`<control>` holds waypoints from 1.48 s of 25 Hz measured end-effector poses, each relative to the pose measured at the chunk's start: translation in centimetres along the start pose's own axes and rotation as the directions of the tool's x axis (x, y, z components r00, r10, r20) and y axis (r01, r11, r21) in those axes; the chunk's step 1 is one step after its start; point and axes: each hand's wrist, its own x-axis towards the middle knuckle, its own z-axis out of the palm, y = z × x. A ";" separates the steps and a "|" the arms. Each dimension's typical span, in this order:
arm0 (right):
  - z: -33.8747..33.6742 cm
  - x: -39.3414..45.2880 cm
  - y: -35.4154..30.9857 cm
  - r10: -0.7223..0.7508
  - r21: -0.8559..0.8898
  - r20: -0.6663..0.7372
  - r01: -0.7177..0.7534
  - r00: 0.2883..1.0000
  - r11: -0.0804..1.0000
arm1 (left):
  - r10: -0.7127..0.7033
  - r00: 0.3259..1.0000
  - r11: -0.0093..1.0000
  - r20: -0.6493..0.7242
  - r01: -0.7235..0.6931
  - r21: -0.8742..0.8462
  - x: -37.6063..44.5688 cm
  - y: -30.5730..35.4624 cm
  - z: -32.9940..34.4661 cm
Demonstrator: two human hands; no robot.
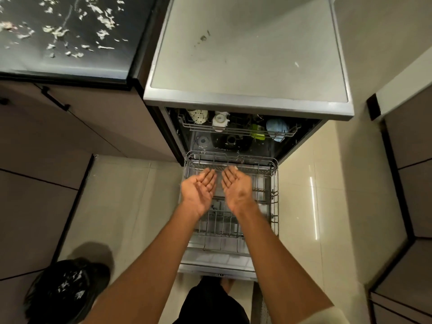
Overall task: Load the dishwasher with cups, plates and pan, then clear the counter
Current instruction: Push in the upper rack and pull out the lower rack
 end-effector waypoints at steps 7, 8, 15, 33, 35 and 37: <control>5.0 -6.2 6.7 -0.183 -0.823 0.235 0.295 0.955 0.485 | 0.212 0.971 0.559 0.109 -0.212 0.802 -4.8 4.9 -6.9; 6.0 -7.0 7.8 -0.195 -0.860 0.288 0.343 0.938 0.378 | 0.204 0.971 0.520 0.125 -0.216 0.827 -5.6 6.0 -7.8; 14.9 -10.4 14.8 -0.214 -0.848 0.526 0.491 0.823 -0.197 | 0.258 0.911 -0.043 0.321 -0.321 0.946 -11.7 17.4 -14.2; 42.8 -12.0 23.7 -0.073 -0.489 0.839 0.691 0.539 -0.533 | 0.493 0.727 -0.452 0.477 -0.255 0.855 -17.6 44.8 -23.4; 45.4 -11.0 24.1 -0.044 -0.457 0.855 0.712 0.517 -0.533 | 0.501 0.721 -0.460 0.479 -0.247 0.853 -16.5 47.3 -23.5; 48.7 -9.1 24.4 -0.030 -0.437 0.868 0.733 0.495 -0.521 | 0.520 0.722 -0.447 0.457 -0.227 0.865 -14.6 50.4 -23.8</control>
